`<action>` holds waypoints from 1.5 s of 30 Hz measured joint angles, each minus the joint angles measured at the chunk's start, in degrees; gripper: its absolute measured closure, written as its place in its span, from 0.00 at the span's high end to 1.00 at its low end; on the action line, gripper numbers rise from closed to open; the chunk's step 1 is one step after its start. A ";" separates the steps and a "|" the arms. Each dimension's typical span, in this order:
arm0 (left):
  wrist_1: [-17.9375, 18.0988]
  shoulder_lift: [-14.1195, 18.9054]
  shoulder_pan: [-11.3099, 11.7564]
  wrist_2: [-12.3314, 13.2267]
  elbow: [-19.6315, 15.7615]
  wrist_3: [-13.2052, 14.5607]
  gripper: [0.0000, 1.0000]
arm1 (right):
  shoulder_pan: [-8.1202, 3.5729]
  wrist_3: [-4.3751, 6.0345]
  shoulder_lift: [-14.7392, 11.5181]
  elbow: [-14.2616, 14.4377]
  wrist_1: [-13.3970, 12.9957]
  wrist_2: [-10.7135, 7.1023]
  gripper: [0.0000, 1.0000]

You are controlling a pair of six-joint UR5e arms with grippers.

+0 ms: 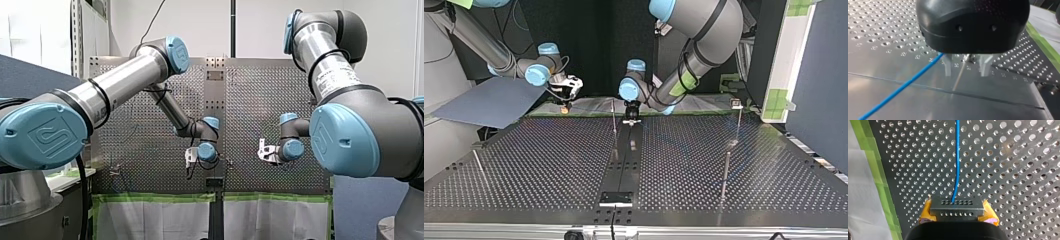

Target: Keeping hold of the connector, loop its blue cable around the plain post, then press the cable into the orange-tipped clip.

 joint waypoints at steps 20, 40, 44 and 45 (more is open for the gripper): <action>-4.29 0.00 0.04 0.11 -0.02 0.82 0.99 | 0.17 0.00 0.00 0.00 0.06 -0.02 0.00; -3.20 2.10 -1.03 1.10 -3.98 2.73 0.99 | 0.23 0.00 0.01 0.01 0.28 -0.02 0.00; -0.72 2.76 -1.04 1.58 -6.51 3.19 0.99 | 0.25 0.00 0.01 0.00 0.29 -0.02 0.00; -0.24 2.90 -1.08 1.72 -6.98 3.30 0.99 | 0.25 0.00 0.01 0.01 0.30 -0.02 0.00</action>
